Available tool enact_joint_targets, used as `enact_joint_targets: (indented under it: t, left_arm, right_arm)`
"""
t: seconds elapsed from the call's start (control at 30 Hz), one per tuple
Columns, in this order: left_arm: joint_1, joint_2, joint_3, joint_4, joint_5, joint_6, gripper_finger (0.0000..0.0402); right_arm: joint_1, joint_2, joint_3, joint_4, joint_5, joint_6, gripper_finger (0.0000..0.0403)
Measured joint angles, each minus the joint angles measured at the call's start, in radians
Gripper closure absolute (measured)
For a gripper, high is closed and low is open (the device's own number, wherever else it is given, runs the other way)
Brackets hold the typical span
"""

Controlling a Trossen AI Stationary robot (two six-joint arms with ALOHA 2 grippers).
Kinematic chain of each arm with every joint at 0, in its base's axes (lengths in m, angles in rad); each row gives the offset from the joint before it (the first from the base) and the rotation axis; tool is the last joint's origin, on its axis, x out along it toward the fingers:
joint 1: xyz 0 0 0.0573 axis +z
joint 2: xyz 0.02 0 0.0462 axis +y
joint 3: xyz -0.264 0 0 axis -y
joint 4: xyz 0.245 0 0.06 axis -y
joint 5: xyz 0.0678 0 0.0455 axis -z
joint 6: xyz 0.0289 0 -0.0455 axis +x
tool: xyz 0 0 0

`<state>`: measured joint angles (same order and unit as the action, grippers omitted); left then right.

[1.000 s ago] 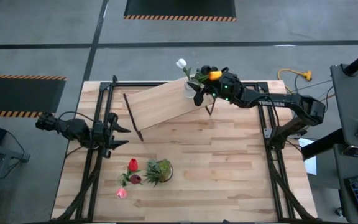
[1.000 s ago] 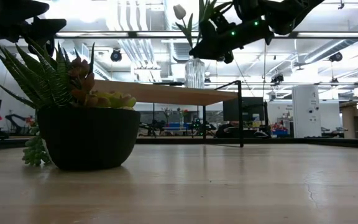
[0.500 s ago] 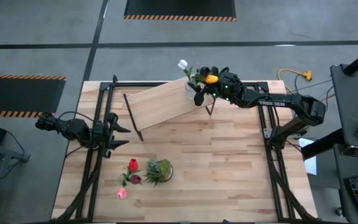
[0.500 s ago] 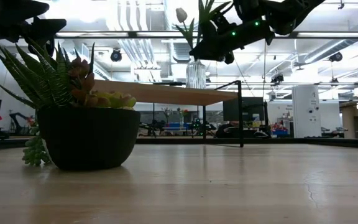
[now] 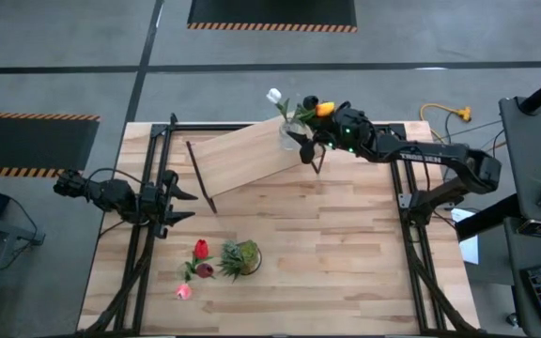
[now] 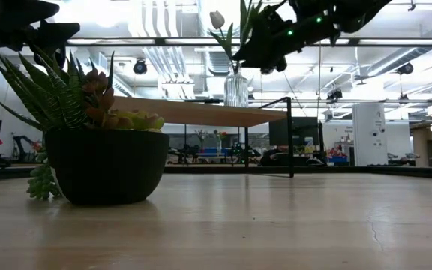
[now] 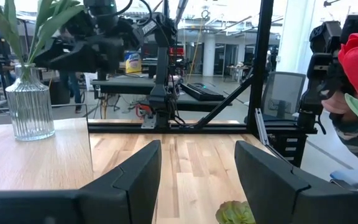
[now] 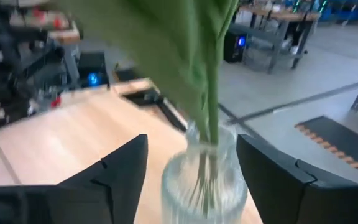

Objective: Pick and place flowers into a vace then onto a shelf
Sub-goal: Put the transparent vase on the shelf

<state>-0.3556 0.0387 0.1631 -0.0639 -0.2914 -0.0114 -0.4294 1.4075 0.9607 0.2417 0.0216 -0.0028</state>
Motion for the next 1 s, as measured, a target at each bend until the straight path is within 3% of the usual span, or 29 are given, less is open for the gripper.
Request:
enact_joint_targets:
  t: [0.2, 0.5, 0.7, 1.0]
  left_arm:
    - [0.0, 0.0, 0.0, -0.001, 0.0, -0.01, 0.0212]
    - [0.0, 0.0, 0.0, -0.013, 0.001, -0.01, 0.0212]
    - [0.0, 0.0, 0.0, -0.014, 0.0, -0.01, 0.0212]
    - [0.0, 0.0, 0.0, -0.017, 0.0, -0.01, 0.0212]
  right_arm:
    - [0.016, -0.092, -0.054, -0.113, 0.002, -0.005, 0.0149]
    - [0.216, -0.353, -0.377, -0.074, -0.001, -0.016, 0.0167]
    - [0.305, -0.587, -0.607, 0.019, -0.003, 0.028, 0.0185]
    - [0.31, -0.973, -0.833, 0.025, 0.004, 0.063, 0.0204]
